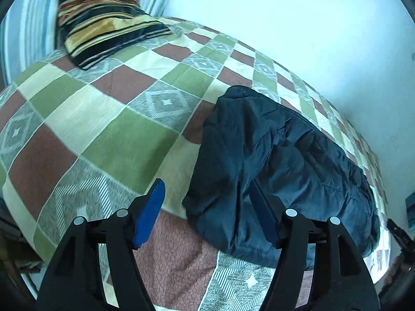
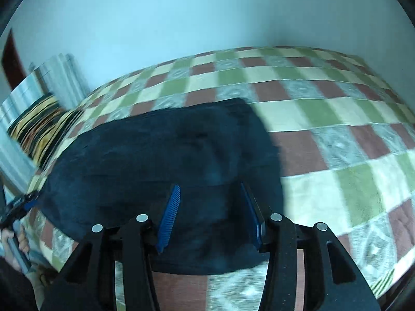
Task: Fold large clothes
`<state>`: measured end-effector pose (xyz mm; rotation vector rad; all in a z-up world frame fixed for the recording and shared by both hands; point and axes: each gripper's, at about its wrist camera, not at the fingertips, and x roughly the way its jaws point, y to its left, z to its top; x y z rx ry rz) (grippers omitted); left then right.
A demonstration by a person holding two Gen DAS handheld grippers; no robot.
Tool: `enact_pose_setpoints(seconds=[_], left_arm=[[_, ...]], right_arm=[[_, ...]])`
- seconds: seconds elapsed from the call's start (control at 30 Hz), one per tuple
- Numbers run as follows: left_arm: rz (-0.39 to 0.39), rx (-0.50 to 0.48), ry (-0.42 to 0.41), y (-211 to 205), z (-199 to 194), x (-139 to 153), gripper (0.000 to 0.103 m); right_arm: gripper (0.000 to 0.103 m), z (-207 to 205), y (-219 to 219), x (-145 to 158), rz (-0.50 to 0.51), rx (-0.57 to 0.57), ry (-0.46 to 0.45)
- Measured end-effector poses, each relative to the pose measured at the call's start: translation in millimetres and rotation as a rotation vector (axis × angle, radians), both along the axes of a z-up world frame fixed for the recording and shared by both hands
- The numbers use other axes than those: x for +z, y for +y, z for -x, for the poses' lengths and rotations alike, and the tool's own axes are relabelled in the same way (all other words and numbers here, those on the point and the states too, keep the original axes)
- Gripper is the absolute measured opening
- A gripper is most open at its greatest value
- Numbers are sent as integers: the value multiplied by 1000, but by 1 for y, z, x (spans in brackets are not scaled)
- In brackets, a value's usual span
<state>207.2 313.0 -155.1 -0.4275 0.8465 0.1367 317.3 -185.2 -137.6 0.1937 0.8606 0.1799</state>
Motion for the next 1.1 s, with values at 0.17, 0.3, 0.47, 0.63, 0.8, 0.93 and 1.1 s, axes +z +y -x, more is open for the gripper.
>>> enact_pose_setpoints(seconds=[0.17,0.3,0.47,0.63,0.8,0.93,1.1], left_arm=[[-29,-52,42,5,-22,-2,68],[-32,-69,62,9,-33,-6,68],[-39,-95,67,12,-43,-9,69],[-45,-133,86,12,-60,-14,71],[-7,-198,127,16,-85,-22,71],[40,-227,154,20,-98,-27,71],[111,-289,197,15,-112,-37,71]], right_arm=[[47,-18,61,-1,-15,119,3],[46,-34,110,-1,-4,182,-8],[41,-47,147,-18,19,210,29],[41,-60,165,-52,74,188,129],[40,-60,171,-65,107,173,138],[40,-60,173,-67,114,169,137],[40,-57,175,-67,122,165,124]])
